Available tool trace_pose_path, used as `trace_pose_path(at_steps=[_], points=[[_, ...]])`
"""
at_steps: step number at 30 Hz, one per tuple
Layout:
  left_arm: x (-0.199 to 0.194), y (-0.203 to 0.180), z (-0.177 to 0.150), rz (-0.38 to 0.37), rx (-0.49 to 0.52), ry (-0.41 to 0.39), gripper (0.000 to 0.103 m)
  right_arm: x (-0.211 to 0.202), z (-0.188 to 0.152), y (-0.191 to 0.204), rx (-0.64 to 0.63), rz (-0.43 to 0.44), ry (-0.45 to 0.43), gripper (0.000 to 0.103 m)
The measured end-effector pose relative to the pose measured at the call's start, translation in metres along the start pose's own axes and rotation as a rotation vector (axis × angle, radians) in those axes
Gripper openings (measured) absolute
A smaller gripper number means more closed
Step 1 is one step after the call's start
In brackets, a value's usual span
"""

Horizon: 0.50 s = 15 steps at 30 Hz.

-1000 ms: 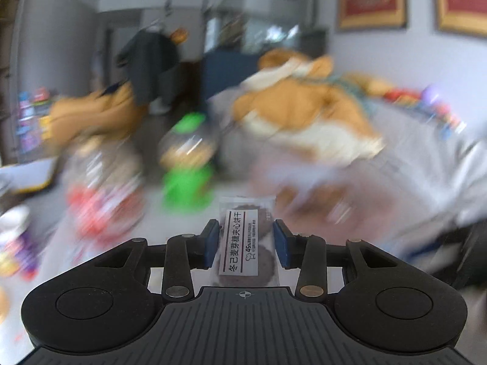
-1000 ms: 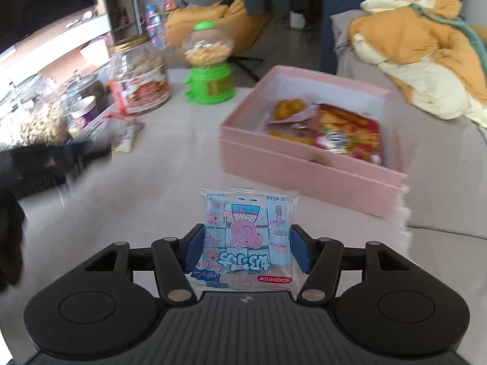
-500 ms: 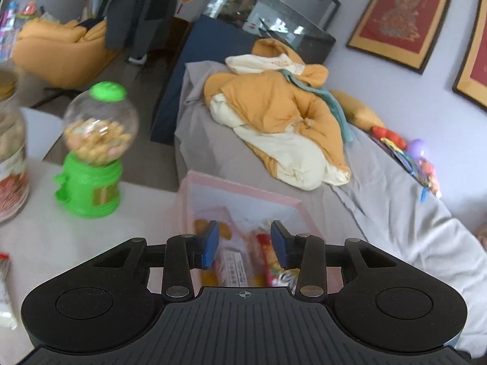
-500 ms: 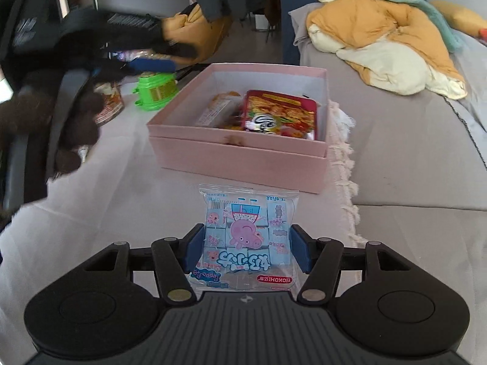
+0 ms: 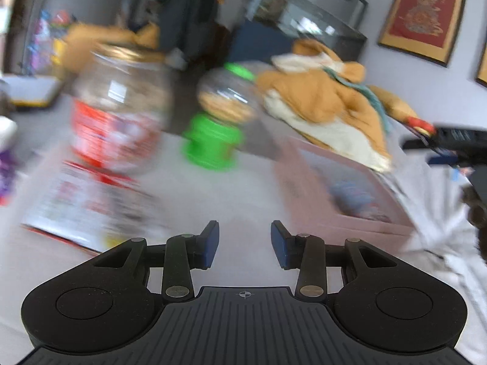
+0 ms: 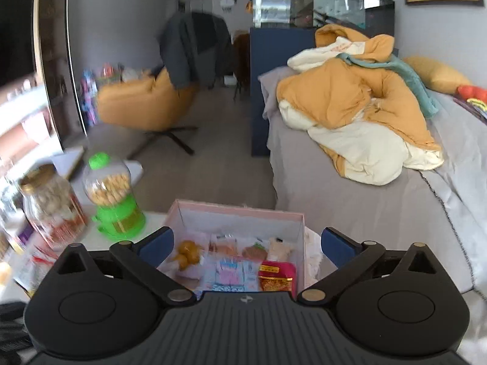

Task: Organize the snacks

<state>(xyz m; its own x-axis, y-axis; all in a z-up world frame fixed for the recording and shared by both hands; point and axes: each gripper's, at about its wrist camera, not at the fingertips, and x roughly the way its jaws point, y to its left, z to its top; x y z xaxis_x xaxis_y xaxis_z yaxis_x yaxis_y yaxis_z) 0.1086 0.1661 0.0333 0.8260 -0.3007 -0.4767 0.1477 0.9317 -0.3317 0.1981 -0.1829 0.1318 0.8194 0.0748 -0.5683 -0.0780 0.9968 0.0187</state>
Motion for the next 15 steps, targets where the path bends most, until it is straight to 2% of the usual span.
trace_pose_path(at_steps=[2, 4, 8, 10, 12, 15], points=[[-0.011, 0.023, 0.003, 0.074, -0.026, -0.060, 0.042, 0.008, -0.008, 0.010, -0.008, 0.023, 0.033, 0.103], [-0.019, 0.055, 0.008, 0.137, -0.102, -0.108, 0.042, 0.015, -0.017, 0.024, 0.004, 0.063, 0.073, 0.103], [-0.017, 0.108, 0.021, 0.265, -0.244, -0.134, 0.042, 0.028, -0.031, 0.077, -0.029, 0.165, 0.142, 0.103], [-0.012, 0.128, 0.025, 0.278, -0.301, -0.129, 0.042, 0.031, -0.037, 0.113, -0.069, 0.228, 0.173, 0.103], [-0.010, 0.141, 0.022, 0.259, -0.338, -0.149, 0.042, 0.041, -0.044, 0.153, -0.106, 0.295, 0.211, 0.103], [-0.007, 0.143, 0.017, 0.217, -0.326, -0.149, 0.042, 0.058, -0.057, 0.208, -0.124, 0.355, 0.251, 0.103]])
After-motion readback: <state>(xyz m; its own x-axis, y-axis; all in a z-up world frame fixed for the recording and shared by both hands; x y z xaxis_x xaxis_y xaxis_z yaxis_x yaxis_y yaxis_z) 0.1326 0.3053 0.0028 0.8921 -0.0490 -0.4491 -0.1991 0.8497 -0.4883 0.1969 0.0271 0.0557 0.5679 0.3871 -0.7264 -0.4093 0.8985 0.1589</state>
